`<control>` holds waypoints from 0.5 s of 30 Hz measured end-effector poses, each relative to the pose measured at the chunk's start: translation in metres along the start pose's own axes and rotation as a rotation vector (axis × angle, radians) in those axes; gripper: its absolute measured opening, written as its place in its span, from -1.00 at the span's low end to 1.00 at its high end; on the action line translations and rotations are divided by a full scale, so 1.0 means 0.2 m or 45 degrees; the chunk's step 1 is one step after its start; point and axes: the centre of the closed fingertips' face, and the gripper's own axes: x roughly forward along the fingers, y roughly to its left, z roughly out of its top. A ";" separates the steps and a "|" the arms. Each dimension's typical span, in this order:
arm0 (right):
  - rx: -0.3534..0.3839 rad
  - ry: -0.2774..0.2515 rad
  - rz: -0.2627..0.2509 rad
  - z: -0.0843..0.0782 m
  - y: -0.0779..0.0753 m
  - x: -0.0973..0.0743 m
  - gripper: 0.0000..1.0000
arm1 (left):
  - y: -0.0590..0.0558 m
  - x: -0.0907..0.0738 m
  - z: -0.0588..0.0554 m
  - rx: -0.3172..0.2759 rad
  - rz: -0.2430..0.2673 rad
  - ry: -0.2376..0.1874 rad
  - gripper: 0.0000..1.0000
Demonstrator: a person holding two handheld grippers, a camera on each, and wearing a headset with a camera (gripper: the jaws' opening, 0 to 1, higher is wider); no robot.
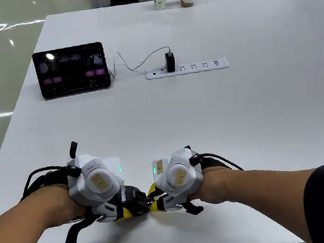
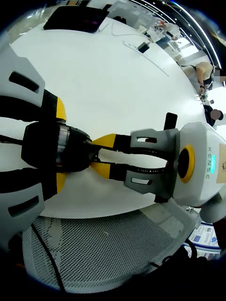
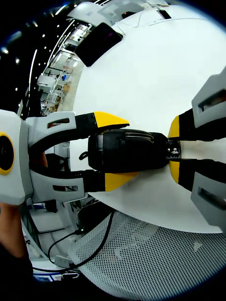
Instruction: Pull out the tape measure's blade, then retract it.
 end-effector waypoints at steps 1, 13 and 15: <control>-0.001 -0.001 0.003 0.00 0.00 0.00 -0.80 | 0.00 0.00 0.00 0.011 0.001 0.001 -0.37; 0.004 0.000 -0.001 -0.01 0.01 -0.02 -0.80 | -0.01 0.00 0.00 0.006 -0.004 -0.007 -0.38; 0.009 0.000 0.002 -0.02 0.01 -0.02 -0.80 | -0.01 0.00 0.00 0.008 -0.002 -0.008 -0.38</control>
